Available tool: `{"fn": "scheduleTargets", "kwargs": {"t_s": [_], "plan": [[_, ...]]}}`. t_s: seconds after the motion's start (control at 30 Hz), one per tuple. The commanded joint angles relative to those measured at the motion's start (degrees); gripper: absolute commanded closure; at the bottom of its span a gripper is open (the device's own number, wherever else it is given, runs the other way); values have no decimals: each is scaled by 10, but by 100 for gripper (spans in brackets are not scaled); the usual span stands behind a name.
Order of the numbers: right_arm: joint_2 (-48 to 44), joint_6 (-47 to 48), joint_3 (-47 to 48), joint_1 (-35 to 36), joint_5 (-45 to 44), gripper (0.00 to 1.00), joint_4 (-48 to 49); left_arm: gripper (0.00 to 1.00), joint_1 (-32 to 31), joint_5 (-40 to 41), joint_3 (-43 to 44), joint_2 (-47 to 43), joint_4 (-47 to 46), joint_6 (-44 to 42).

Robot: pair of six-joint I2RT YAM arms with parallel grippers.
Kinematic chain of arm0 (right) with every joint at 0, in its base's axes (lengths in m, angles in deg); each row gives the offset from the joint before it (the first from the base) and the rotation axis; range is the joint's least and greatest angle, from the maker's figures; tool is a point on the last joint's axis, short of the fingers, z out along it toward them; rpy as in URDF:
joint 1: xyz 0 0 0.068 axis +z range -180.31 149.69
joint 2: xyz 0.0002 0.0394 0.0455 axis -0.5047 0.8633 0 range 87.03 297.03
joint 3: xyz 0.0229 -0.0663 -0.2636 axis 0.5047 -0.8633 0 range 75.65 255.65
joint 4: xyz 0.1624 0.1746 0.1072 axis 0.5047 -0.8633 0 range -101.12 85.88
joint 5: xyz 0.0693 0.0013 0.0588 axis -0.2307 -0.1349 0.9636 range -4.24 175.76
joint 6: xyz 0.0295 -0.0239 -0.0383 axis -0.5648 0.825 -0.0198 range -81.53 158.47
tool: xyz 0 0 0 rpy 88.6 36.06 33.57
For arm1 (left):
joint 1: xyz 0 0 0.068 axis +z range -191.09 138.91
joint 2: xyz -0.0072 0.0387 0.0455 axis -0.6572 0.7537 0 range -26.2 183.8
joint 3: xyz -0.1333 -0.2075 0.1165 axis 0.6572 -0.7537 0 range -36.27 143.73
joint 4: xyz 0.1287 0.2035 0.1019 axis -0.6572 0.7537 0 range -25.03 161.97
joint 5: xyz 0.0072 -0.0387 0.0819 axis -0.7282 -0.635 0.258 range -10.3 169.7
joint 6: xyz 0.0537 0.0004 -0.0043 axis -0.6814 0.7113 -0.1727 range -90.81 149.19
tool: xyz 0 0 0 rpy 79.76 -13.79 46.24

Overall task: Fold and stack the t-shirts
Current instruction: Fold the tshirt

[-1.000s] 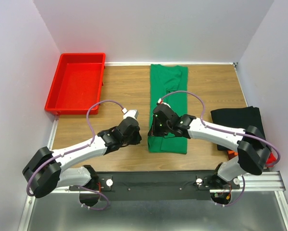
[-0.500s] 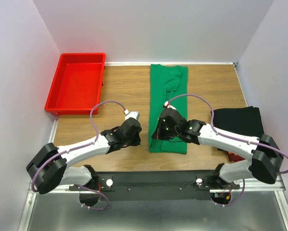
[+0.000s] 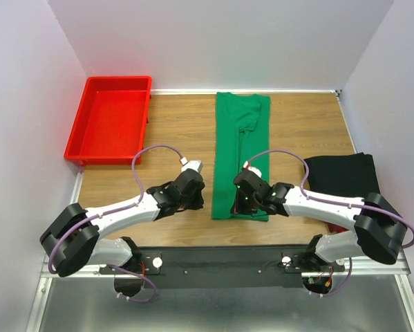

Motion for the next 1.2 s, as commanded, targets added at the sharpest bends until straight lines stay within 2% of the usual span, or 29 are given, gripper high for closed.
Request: {"fn": "scheduleTargets", "kwargs": {"t_s": [0.0, 0.2, 0.47, 0.57, 0.6, 0.7, 0.87, 1.0, 1.17], "plan": [[4, -15, -22, 6, -21, 98, -4, 85, 2, -19, 6, 5, -20, -13], [8, -12, -22, 8, -26, 99, -4, 85, 1, -51, 21, 7, -43, -32], [26, -8, -14, 7, -31, 98, -4, 77, -22, -92, 56, 50, -75, -49], [18, -10, -19, 7, -34, 90, -4, 77, -31, -98, 56, 82, -93, -48], [14, -11, -21, 7, -35, 83, -4, 77, -37, -102, 56, 89, -101, -47], [-7, -9, -21, 7, -41, 77, -4, 77, -49, -108, 58, 125, -111, -46], [-9, -8, -11, 7, -48, 79, -4, 79, -65, -113, 60, 151, -128, -40], [19, -15, 3, 7, -46, 87, -4, 79, -66, -109, 57, 156, -130, -36], [55, -8, 42, 7, -51, 88, 1, 80, -66, -92, 44, 152, -127, -19]]}}
